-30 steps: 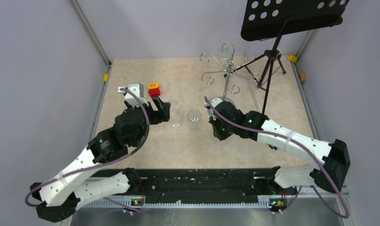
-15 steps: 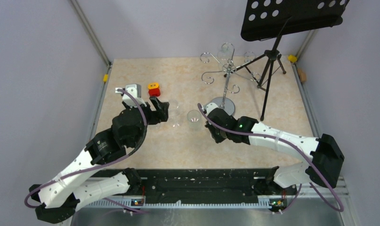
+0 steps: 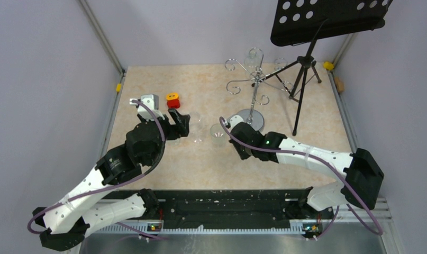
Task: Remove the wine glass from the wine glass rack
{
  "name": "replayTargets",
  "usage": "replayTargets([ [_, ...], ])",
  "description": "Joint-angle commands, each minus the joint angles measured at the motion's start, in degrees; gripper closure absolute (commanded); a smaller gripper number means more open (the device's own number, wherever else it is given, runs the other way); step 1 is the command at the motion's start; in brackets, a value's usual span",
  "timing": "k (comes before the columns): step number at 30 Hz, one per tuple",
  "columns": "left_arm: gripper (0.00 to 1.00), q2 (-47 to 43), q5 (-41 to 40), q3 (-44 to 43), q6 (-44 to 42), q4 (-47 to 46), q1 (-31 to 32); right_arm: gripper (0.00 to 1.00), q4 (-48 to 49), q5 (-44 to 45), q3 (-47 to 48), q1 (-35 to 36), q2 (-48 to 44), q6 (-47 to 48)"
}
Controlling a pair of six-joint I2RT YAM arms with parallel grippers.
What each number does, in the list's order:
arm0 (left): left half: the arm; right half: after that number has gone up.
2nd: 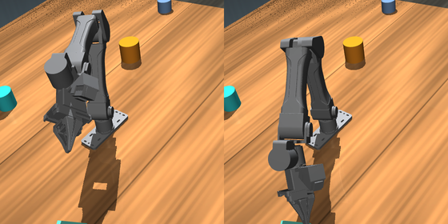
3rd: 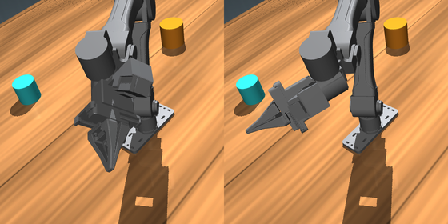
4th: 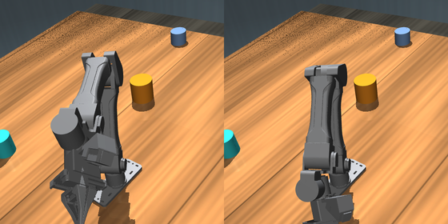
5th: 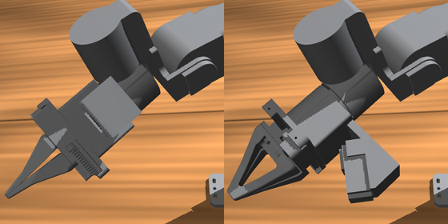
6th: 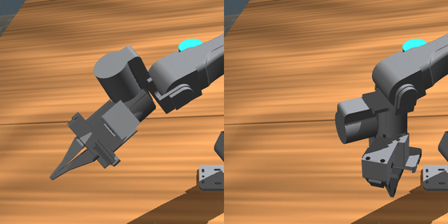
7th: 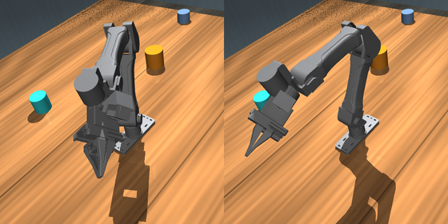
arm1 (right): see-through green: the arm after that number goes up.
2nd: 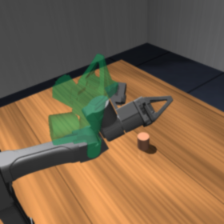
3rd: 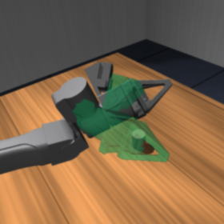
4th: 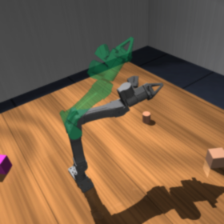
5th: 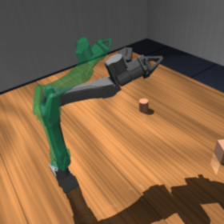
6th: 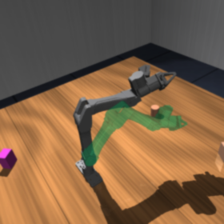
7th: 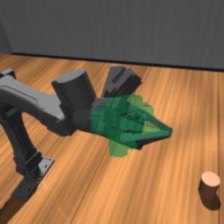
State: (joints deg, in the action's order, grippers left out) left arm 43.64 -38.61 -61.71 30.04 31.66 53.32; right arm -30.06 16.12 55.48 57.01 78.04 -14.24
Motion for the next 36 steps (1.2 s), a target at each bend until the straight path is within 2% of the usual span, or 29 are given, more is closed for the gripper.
replayTargets([
  [1, 0.2, -0.7, 0.0, -0.9, -0.2, -0.5, -0.2, 0.92, 4.2, 2.8, 0.8, 1.0, 0.8, 2.4],
  [11, 0.2, -1.2, 0.0, -0.7, 0.1, -0.2, -0.2, 0.84, 0.4, 3.3, 4.5, 1.0, 5.7, 2.7],
  [17, 0.2, -1.7, 0.0, -0.6, 0.3, 0.0, -0.2, 0.65, 0.7, 3.8, 5.4, 0.9, 3.9, 2.7],
  [24, 0.2, -1.8, 0.2, -0.7, 0.5, 0.0, -0.2, 0.52, 1.2, 4.7, 6.9, 1.0, 0.2, 3.9],
  [29, 0.2, -1.9, 0.3, -0.7, 0.5, 0.0, -0.2, 0.5, 1.6, 3.7, 7.1, 0.9, -3.2, 5.0],
  [32, 0.19, -2.0, 0.3, -0.8, 0.5, -0.2, -0.2, 0.5, 2.9, 0.0, 6.0, 0.9, -6.9, 6.4],
  [36, 0.19, -1.8, 0.5, -0.8, 0.4, -0.4, -0.2, 0.56, 5.9, -7.3, 2.9, 0.9, -14.6, 9.1],
])
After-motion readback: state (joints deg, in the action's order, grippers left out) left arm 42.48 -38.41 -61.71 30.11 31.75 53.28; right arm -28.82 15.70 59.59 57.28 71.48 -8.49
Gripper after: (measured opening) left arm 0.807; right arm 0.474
